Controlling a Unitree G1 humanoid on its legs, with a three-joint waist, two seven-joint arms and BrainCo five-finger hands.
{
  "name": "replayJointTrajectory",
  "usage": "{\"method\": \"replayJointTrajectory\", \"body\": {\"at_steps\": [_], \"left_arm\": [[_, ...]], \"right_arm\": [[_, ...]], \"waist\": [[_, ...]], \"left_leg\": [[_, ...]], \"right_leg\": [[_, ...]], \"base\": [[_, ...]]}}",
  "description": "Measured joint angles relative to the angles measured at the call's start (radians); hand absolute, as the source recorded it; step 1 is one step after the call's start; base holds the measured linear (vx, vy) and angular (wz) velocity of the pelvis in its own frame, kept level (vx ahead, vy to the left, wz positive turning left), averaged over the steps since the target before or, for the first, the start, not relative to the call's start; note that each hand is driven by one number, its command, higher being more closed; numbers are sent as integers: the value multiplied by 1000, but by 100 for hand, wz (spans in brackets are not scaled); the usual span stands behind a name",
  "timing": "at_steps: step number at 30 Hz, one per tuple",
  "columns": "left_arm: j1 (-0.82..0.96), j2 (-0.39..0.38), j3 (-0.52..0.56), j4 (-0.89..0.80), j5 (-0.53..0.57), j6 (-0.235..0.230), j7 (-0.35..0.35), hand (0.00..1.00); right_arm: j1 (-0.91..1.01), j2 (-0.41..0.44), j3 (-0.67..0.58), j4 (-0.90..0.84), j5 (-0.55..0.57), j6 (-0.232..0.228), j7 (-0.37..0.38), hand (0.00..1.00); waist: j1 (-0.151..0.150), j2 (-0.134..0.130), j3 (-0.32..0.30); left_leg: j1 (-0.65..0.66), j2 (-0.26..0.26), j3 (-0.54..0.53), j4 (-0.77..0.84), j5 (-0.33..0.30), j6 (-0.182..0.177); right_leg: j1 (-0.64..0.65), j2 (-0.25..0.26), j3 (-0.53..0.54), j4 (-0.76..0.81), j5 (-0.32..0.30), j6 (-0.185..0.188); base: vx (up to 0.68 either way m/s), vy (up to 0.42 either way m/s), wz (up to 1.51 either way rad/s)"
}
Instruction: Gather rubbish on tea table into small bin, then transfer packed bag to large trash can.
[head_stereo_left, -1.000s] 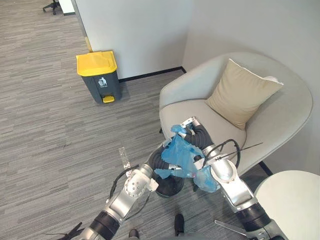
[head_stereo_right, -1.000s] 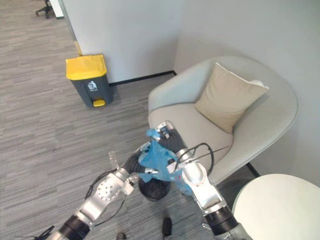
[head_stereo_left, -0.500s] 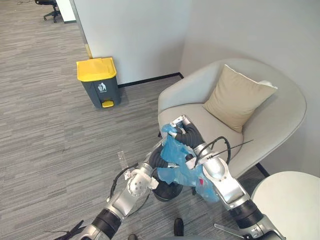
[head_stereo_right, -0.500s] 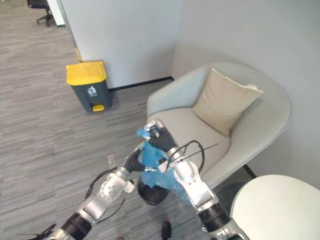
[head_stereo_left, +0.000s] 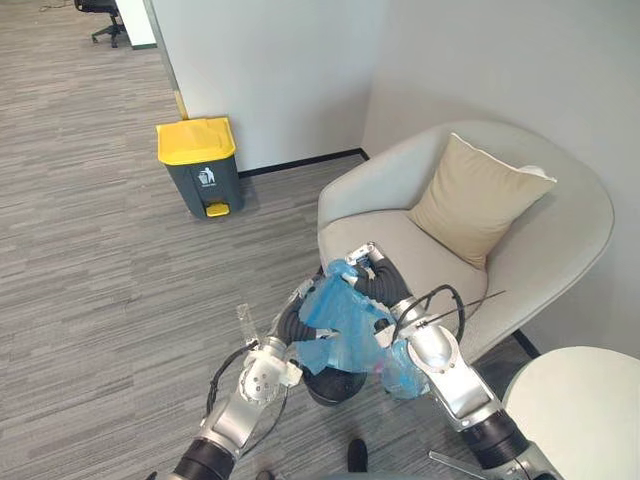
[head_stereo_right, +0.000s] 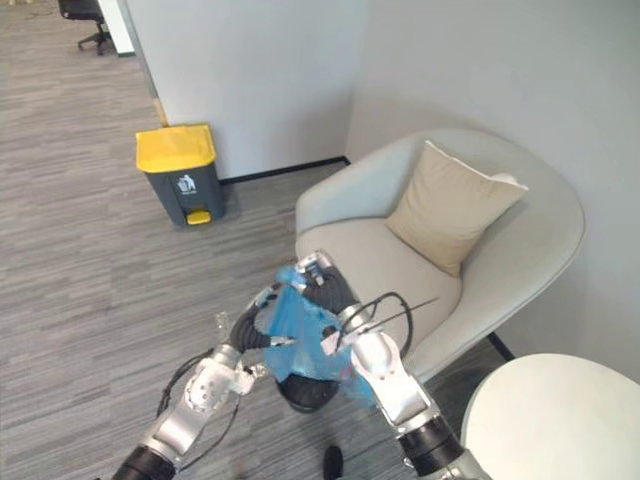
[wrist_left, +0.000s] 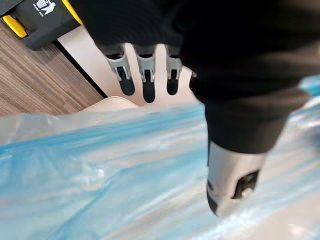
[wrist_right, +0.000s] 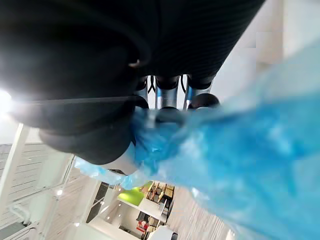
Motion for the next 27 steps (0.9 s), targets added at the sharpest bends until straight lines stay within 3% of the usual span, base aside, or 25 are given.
{"method": "replayJointTrajectory", "body": {"at_steps": [17, 27], "left_arm": [[-35, -24, -87, 88, 49, -1, 2, 0], [-83, -28, -34, 185, 60, 28, 27, 0]], "right_arm": [[1, 25, 48, 0, 24, 0, 24, 100], [-49, 28, 59, -14, 102, -5, 52, 100]], "waist": [[-3, -21, -20], [-15, -21, -20]], "left_leg": [[20, -1, 20, -26, 9, 1], [21, -1, 22, -27, 9, 1]], "right_leg": [[-1, 0, 19, 0, 0, 0], [-3, 2, 21, 0, 0, 0]], "base": [[-5, -2, -3], [0, 0, 0]]}}
